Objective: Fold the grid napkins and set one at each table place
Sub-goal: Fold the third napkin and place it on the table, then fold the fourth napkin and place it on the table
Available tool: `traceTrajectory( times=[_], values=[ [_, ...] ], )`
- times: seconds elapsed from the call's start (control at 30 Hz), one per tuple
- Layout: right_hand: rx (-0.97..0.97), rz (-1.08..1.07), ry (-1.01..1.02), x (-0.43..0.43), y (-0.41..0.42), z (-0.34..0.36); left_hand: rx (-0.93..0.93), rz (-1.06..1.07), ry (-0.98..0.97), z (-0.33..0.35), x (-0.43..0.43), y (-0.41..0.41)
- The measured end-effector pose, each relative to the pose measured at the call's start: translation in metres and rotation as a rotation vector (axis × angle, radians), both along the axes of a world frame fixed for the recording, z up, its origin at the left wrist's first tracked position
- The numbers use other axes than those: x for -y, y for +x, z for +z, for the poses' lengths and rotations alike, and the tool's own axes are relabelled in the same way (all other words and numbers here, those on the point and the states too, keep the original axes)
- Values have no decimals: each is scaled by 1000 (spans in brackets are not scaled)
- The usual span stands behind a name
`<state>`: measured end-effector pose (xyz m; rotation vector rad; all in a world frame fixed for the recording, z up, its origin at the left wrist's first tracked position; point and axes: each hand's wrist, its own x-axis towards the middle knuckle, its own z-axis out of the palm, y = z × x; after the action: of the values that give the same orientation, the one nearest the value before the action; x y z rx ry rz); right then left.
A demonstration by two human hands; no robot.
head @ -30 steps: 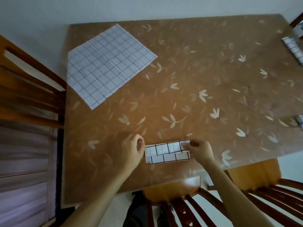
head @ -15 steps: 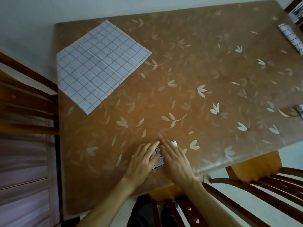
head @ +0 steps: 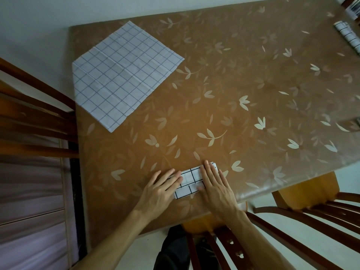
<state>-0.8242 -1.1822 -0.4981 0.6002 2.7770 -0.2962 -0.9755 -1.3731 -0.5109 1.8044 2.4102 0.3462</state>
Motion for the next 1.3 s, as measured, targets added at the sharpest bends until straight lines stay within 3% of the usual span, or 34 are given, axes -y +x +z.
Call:
traceTrajectory(
  times=[0.3, 0.47, 0.6, 0.77, 0.97, 1.1, 1.3],
  values=[
    [8, 64, -29, 10, 1, 4, -21, 130, -112, -8, -6, 21],
    [31, 86, -43, 3, -5, -1, -44, -22, -166, -10, -4, 21],
    [66, 37, -47, -5, -2, 5, 1, -23, -238, -2, 0, 12],
    [131, -31, -63, -3, -10, 28, 51, 137, -291, 20, 29, 17],
    [-77, -10, -171, 17, -32, 93, 255, 445, -215, 81, 52, 15],
    [-88, -16, -300, 42, -32, 131, 265, 596, -203, 131, 69, 15],
    [-60, -29, -339, 63, -39, 166, 246, 656, -232, 180, 98, 3]
  ],
)
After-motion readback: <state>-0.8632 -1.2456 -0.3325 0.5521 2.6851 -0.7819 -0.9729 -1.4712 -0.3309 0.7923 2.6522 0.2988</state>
